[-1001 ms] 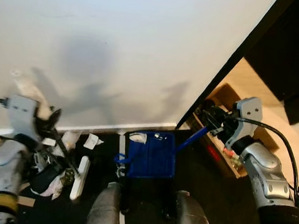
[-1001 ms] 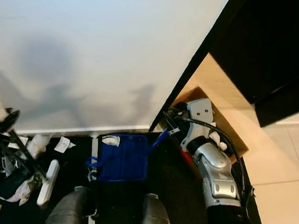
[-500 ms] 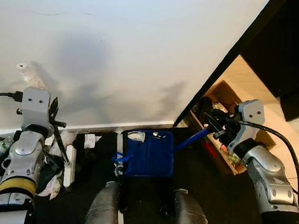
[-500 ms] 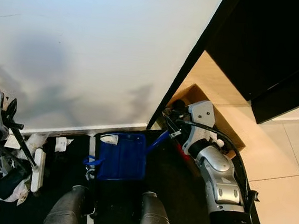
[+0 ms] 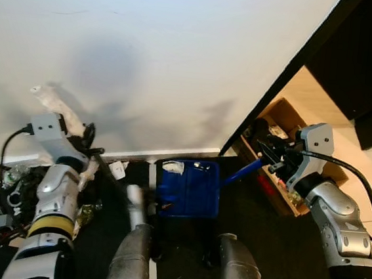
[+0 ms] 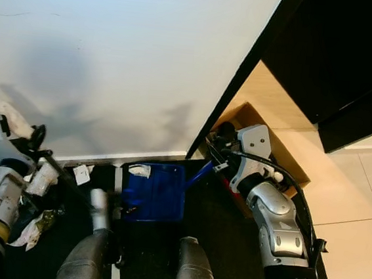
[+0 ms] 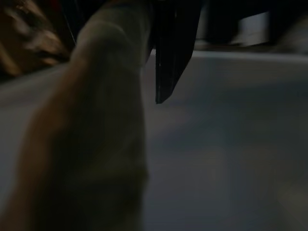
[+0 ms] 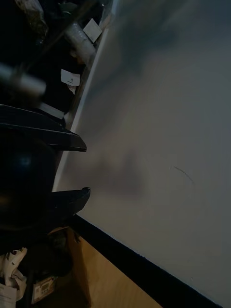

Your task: Sweep floor

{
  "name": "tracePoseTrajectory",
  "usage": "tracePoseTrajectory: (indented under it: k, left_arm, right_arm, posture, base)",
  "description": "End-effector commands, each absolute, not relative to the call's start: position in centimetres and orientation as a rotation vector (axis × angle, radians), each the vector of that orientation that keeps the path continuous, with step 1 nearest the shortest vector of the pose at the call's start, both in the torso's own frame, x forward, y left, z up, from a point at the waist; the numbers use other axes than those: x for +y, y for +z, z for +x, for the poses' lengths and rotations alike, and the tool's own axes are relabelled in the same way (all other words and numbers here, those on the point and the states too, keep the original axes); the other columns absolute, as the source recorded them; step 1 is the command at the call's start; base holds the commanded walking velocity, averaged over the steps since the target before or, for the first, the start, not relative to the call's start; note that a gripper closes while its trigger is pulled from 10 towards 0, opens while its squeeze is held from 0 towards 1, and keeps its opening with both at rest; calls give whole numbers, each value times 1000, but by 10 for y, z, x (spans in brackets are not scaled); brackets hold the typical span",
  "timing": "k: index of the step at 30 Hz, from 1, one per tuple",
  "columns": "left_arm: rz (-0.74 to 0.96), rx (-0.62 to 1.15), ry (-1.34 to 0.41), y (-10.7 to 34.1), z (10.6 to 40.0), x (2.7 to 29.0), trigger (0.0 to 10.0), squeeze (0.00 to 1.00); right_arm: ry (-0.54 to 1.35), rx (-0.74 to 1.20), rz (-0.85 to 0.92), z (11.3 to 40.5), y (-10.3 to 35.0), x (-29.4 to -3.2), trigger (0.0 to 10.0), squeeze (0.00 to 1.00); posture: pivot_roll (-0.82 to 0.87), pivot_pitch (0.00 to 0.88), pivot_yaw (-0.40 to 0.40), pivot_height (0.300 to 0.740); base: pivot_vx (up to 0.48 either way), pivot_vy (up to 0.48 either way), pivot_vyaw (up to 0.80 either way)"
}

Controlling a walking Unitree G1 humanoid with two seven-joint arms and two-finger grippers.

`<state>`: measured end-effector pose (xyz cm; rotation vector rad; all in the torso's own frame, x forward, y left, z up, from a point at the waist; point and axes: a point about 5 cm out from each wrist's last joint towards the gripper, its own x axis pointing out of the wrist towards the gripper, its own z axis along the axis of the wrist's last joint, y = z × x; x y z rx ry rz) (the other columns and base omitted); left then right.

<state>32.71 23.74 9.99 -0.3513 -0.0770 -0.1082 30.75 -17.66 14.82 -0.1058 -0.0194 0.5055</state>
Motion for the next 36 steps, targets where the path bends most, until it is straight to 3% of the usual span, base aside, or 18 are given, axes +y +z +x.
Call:
tracePoseTrajectory:
  k: [1, 9, 14, 21, 29, 36]
  left_arm:
    - [-530, -109, -251, 101, 324, 205, 10000, 0]
    - [-517, -198, -294, 125, 322, 212, 10000, 0]
    - [-321, -257, -244, 153, 305, 260, 10000, 0]
    - [-145, -205, -226, 166, 275, 303, 10000, 0]
    - [-11, -135, -174, 162, 260, 325, 10000, 0]
    - [125, -100, -72, 141, 280, 325, 10000, 0]
  right_arm:
    - [536, 40, -57, 303, 134, -173, 10000, 0]
    - [543, 43, -52, 303, 133, -170, 10000, 0]
    - [550, 45, -47, 303, 132, -168, 10000, 0]
    - [553, 49, -44, 303, 130, -168, 10000, 0]
    - [558, 53, -39, 304, 129, -166, 10000, 0]
    - [597, 45, -40, 306, 133, -158, 10000, 0]
  posture:
    - [-119, 422, -96, 740]
    - [-103, 418, -94, 740]
    - [-89, 414, -89, 740]
    - [-70, 419, -85, 740]
    - [-57, 430, -90, 740]
    - [-87, 441, -107, 740]
  base:
    - [0, 0, 0]
    - [0, 0, 0]
    - [0, 0, 0]
    - [0, 0, 0]
    - [0, 0, 0]
    - [0, 0, 0]
